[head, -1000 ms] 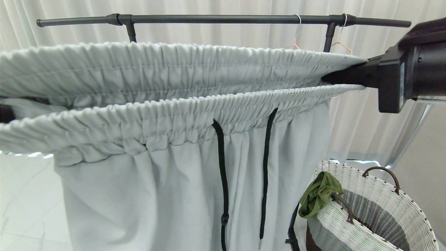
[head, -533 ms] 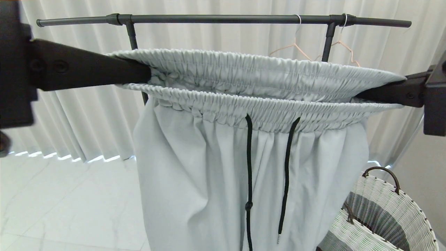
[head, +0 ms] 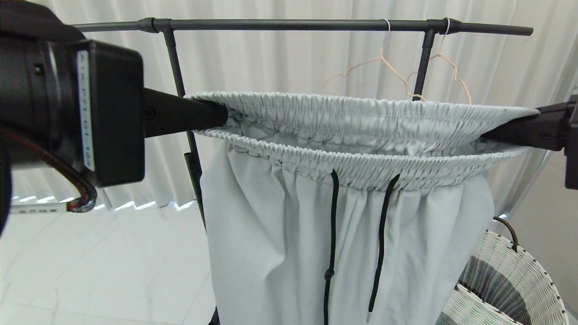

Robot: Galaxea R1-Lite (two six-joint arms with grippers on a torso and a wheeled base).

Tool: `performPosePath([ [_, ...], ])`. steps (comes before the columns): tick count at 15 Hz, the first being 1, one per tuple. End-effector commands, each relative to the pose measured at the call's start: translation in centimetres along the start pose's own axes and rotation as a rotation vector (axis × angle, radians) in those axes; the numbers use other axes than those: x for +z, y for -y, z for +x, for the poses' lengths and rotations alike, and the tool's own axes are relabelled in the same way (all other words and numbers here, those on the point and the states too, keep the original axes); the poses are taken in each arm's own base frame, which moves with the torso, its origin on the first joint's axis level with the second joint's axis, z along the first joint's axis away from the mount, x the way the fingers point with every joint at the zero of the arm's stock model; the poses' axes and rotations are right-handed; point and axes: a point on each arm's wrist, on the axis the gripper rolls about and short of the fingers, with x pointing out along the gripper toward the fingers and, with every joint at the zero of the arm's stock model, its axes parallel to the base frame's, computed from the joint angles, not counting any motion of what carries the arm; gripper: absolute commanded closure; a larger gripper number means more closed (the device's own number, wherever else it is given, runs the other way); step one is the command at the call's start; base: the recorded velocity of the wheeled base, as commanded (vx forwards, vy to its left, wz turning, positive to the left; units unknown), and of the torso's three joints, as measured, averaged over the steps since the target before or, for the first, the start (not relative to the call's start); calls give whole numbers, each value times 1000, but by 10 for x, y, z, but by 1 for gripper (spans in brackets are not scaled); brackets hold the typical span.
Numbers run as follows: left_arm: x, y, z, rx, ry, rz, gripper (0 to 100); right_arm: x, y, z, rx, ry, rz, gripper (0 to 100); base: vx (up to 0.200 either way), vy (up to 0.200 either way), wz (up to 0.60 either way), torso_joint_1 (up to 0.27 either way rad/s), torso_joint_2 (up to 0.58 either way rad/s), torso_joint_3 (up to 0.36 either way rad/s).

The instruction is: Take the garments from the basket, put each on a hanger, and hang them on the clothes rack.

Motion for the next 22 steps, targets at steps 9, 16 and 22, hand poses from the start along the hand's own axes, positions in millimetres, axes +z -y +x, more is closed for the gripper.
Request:
performPosePath([
  [9,0,-8,10,79,-13,-9,100,-12,-3,-7,31,-15,-11,0,0,0,0,0,0,0],
  [16,-4,-22,18,220,-39,33,100,-21,-3,-15,24,-24,-10,0,0,0,0,0,0,0],
  [22,-8,-25,11,246,-35,39,100,-60,28,3,-250,-221,49,0,0,0,0,0,0,0],
])
